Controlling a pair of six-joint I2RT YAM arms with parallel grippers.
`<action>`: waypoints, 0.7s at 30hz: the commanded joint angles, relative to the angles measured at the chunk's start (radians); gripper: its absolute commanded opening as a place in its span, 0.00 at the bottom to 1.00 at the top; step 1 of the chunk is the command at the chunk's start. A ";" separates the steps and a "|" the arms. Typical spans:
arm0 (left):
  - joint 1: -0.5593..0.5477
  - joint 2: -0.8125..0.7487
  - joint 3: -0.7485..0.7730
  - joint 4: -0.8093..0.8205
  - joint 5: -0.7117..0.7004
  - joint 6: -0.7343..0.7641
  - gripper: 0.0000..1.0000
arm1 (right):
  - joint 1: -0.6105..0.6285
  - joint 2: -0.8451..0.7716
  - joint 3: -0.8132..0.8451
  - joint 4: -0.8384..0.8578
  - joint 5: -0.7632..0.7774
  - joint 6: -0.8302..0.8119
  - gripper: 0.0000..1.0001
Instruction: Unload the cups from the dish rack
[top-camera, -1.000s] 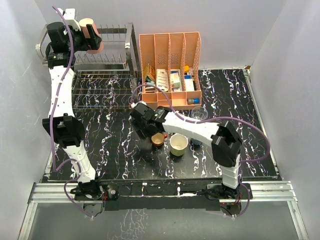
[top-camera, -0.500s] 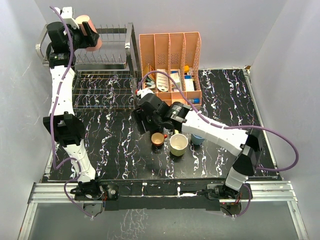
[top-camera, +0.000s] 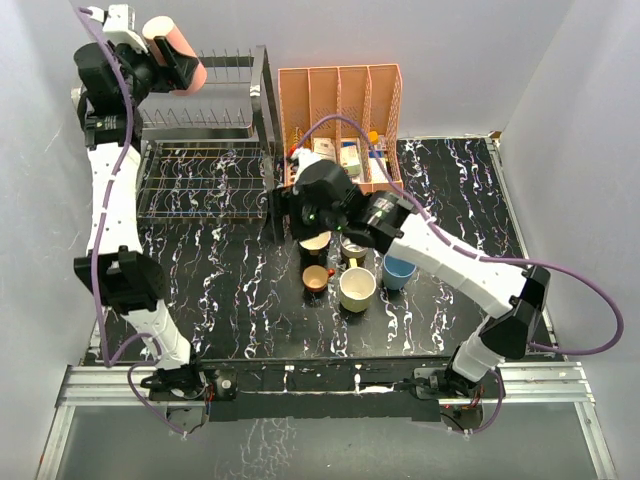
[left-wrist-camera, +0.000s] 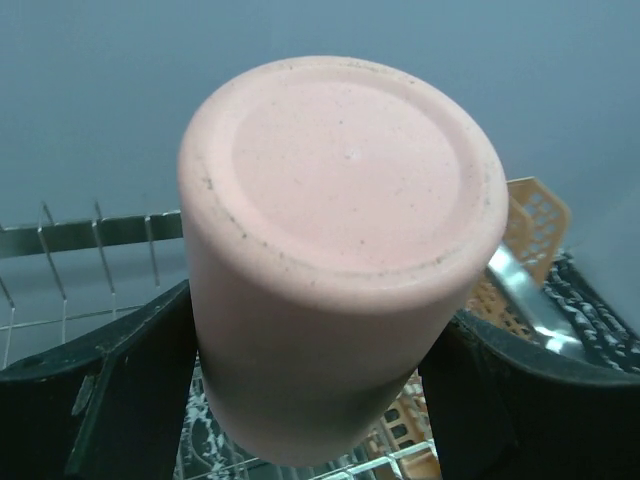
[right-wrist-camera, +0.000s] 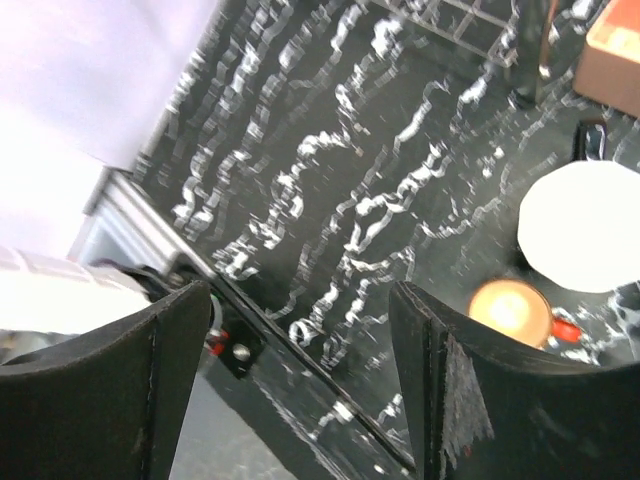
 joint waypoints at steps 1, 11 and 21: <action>0.003 -0.231 -0.126 0.268 0.127 -0.143 0.00 | -0.123 -0.103 0.027 0.223 -0.212 0.114 0.75; -0.018 -0.472 -0.518 0.721 0.470 -0.464 0.00 | -0.474 -0.270 -0.245 0.807 -0.622 0.603 0.81; -0.219 -0.634 -0.635 0.671 0.555 -0.425 0.00 | -0.500 -0.205 -0.374 1.375 -0.643 1.113 0.81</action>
